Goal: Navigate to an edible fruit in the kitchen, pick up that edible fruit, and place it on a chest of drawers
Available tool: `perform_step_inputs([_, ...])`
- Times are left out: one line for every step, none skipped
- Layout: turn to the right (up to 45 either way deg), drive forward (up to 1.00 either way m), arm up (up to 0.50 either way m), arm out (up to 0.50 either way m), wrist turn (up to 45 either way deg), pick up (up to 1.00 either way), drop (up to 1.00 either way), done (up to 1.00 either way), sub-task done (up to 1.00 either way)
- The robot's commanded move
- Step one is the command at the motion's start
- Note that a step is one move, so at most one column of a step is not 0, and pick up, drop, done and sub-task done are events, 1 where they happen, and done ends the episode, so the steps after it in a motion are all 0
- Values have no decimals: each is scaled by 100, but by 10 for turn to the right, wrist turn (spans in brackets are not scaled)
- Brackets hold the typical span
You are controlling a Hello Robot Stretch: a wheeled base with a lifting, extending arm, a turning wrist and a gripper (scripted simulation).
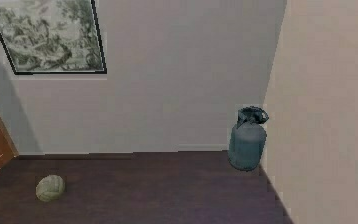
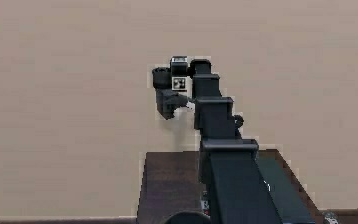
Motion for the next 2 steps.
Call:
perform_step_inputs([0,0,0,-8,0,0,0,0,0])
perform_step_inputs([0,0,0,0,0,0,0,100,0])
